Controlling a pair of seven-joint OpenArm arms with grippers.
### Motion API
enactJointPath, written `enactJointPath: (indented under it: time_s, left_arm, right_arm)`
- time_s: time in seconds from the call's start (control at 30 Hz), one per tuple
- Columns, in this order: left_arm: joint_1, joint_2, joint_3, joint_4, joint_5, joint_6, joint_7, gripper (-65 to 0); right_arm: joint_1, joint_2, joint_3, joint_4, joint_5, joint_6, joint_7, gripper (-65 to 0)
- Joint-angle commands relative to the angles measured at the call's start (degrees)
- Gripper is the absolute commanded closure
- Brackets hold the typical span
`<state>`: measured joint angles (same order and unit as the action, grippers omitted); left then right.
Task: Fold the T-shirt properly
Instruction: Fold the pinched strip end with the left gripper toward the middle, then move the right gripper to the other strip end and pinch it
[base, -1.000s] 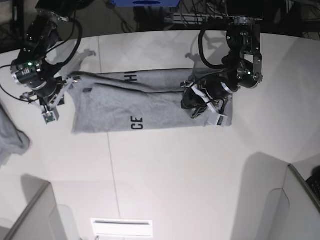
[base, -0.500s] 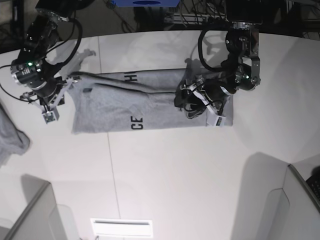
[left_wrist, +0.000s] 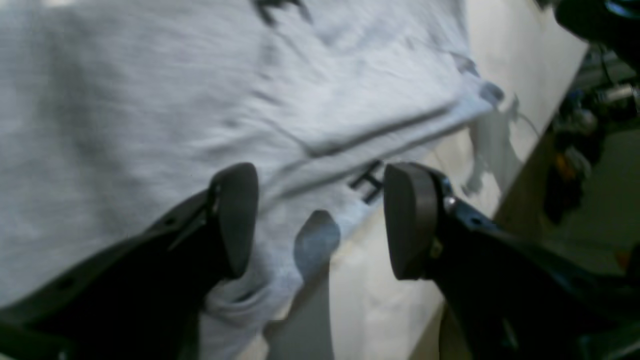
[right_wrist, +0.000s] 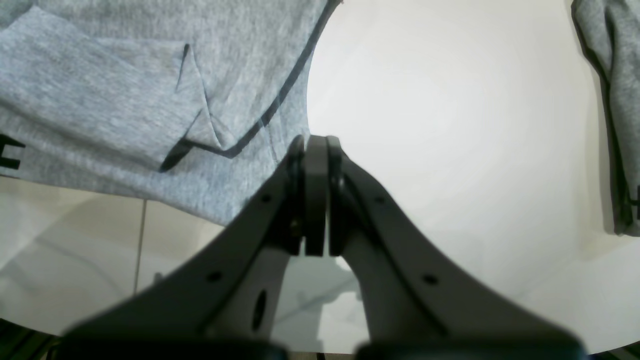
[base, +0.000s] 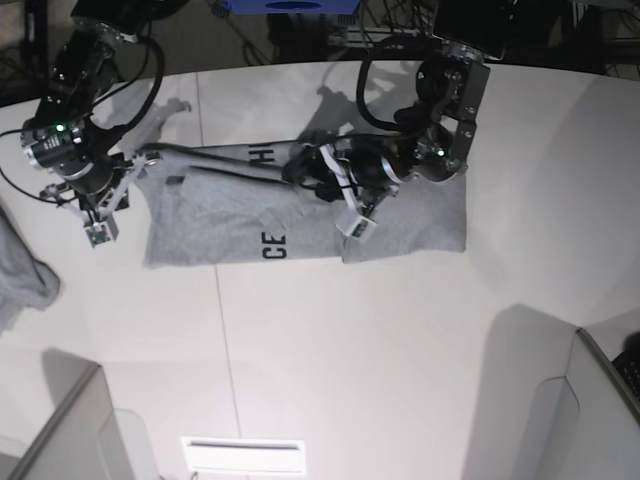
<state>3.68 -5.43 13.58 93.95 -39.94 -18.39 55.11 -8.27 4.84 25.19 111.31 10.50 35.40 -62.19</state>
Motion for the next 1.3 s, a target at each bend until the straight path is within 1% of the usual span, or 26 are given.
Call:
enactJointPath:
  time_s: [0.0, 0.1, 0.23, 0.3, 0.4, 0.47, 0.5, 0.53, 0.57, 0.63, 0.67, 0.73, 0.77, 0.8, 0.87, 0.9, 0.93, 0.97, 1.0, 1.03, 1.07, 1.1, 1.13, 1.23, 1.27]
  left_arm:
    - [-0.56, 0.02, 0.09, 1.39, -1.16, -0.46, -0.74, -38.3]
    - [0.05, -0.15, 0.00, 3.41, -1.16, -0.46, -0.65, -38.2]
    - [3.57, -0.59, -0.62, 11.41, -1.16, -0.46, -0.65, -38.0]
    - [5.33, -2.52, -0.62, 15.72, -1.16, -0.46, -0.65, -38.0]
    - [8.14, -4.19, -0.88, 19.15, -1.16, -0.38, -0.65, -38.0]
    - [10.60, -5.34, -3.69, 19.32, -1.24, -0.38, -0.65, -37.2]
    - [12.27, -5.43, -5.98, 19.23, -1.24, -0.38, -0.83, -34.6]
    - [14.30, -5.51, -9.14, 19.23, -1.24, -0.38, -0.91, -29.5]
    - [16.23, -5.51, -13.10, 19.23, -1.24, -0.38, -1.00, -21.7]
    - [18.87, -5.34, -22.24, 18.88, -1.16, -0.46, -1.00, -2.3]
    - [19.57, -5.16, -26.73, 18.36, -1.07, -0.55, -1.09, 0.0]
    - [19.75, -4.63, -35.61, 17.21, -1.16, -0.64, -1.00, 0.0]
    - [19.75, -4.55, -39.91, 16.69, -1.07, -0.73, -1.00, 0.0]
    - [19.66, -4.55, -43.25, 16.16, -1.07, -0.73, -1.00, 0.0]
    - [19.57, -4.55, -49.23, 15.54, -0.98, -0.82, -1.00, 0.0]
    - [19.48, -4.55, -51.87, 15.37, -0.89, -0.82, -1.00, 0.0]
    - [19.48, -4.63, -54.24, 15.19, -0.89, -0.82, -1.00, 0.0]
    - [19.48, -4.72, -56.09, 15.10, -0.89, -0.82, -1.00, 0.0]
    - [19.48, -4.72, -57.94, 14.75, -0.80, -0.82, -1.00, 0.0]
    - [19.48, -4.72, -59.69, 14.31, -0.80, -0.90, -1.09, 0.0]
    - [19.39, -4.72, -61.63, 13.52, -0.80, -0.90, -1.09, 0.0]
    - [19.31, -4.72, -63.47, 12.73, -0.80, -1.17, -1.09, 0.0]
    - [19.31, -4.72, -65.06, 11.85, -0.80, -2.13, -1.09, 0.0]
    - [19.13, -4.72, -68.66, 8.16, -0.80, -6.44, -1.44, 0.0]
    - [19.13, -4.81, -69.01, 6.49, -0.72, -7.85, -2.67, 0.0]
  right_arm:
    - [0.67, 0.65, 0.17, 1.09, 0.53, -0.10, 0.79, 0.0]
    - [0.84, 0.65, 0.17, 1.09, 0.53, -0.10, 0.79, 0.0]
    - [1.02, 0.65, 0.44, 1.09, 0.53, -0.10, 0.79, 0.0]
    - [1.11, 0.65, 0.44, 1.09, 0.53, -0.10, 0.79, 0.0]
    - [1.11, 0.65, 0.44, 1.09, 0.53, -0.10, 0.79, 0.0]
    - [1.20, 0.65, 0.44, 1.09, 0.53, -0.10, 0.79, 0.0]
    - [1.64, 0.65, 0.52, 1.09, 0.53, -0.10, 0.79, 0.0]
    - [1.90, 0.57, 0.52, 0.91, 0.53, -0.10, 0.79, 0.0]
    - [1.99, 0.57, 0.52, 0.65, 0.53, -0.10, 0.79, 0.0]
    - [2.78, 0.48, 0.35, 0.56, 0.53, -0.10, 0.79, 0.0]
    - [3.04, 0.48, 0.26, 0.56, 0.53, -0.10, 0.79, 0.0]
    - [3.66, -0.14, 0.35, 0.56, 0.62, -0.10, 0.70, 0.0]
    - [4.54, -1.19, 0.70, 0.65, 1.15, -0.10, 0.17, 0.0]
    - [5.33, -1.72, 1.93, 0.65, 2.55, -0.10, -1.76, -2.7]
    - [7.53, -2.69, 6.06, 0.03, 8.79, -0.01, -7.48, -21.6]
    - [8.58, -2.78, 8.08, -1.20, 13.10, -0.01, -10.29, -30.8]
    - [9.55, -2.34, 10.55, -3.13, 18.20, -0.01, -12.66, -38.9]
    - [10.25, -2.16, 12.66, -5.94, 23.39, -0.01, -13.72, -43.4]
    - [10.78, -1.72, 14.50, -8.76, 27.78, -0.01, -14.16, -44.9]
    - [11.22, -0.49, 15.82, -12.10, 31.74, -0.10, -14.07, -44.7]
    - [11.75, 0.83, 16.52, -15.97, 34.64, -0.45, -14.16, -43.8]
    - [12.36, 2.15, 16.35, -19.57, 36.14, -0.54, -13.89, -42.8]
    - [13.15, 3.55, 16.35, -23.00, 36.22, -0.54, -13.89, -41.9]
    - [15.00, 6.89, 16.44, -31.35, 36.14, -0.54, -13.81, -40.2]
    - [15.70, 7.86, 16.44, -33.90, 36.14, -0.54, -13.45, -40.2]
